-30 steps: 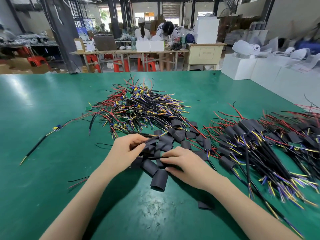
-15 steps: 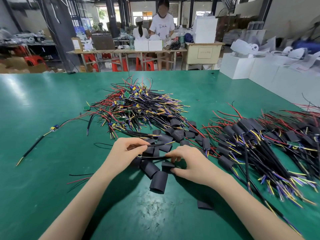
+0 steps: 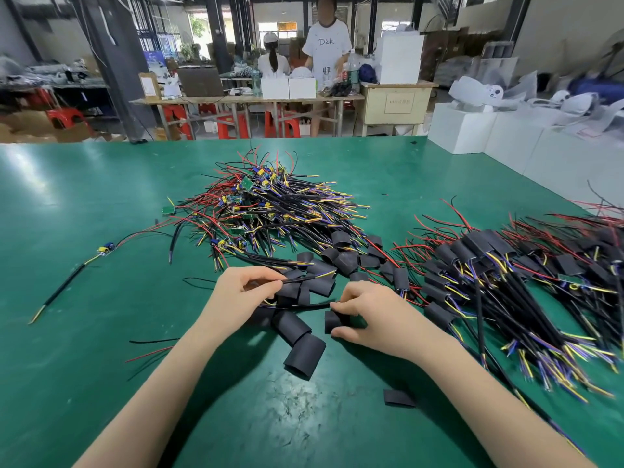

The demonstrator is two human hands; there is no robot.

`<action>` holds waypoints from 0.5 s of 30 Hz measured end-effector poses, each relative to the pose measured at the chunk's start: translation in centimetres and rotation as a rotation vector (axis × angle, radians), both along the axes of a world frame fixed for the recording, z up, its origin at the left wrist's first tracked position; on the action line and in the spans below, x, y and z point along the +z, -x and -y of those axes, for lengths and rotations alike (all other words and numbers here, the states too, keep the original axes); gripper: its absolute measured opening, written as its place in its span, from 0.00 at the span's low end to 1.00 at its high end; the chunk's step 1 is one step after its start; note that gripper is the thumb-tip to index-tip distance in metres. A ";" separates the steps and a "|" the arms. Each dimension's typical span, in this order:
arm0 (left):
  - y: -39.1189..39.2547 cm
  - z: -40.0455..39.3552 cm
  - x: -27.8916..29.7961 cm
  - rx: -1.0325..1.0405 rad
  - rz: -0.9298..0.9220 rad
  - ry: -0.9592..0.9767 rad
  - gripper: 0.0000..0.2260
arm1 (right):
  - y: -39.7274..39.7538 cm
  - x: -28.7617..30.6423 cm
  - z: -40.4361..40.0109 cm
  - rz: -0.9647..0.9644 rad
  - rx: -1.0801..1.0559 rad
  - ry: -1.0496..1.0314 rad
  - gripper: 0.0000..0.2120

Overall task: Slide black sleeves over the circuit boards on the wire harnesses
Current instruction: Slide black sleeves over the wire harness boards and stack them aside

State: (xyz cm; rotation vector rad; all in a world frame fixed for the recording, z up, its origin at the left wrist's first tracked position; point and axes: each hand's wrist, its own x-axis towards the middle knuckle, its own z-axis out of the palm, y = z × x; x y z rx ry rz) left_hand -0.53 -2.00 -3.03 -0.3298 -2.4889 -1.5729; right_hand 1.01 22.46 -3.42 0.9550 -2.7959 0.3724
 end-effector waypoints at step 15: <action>-0.1 0.2 0.2 -0.026 0.107 -0.177 0.13 | 0.6 0.9 -2.0 -0.106 -0.134 0.349 0.07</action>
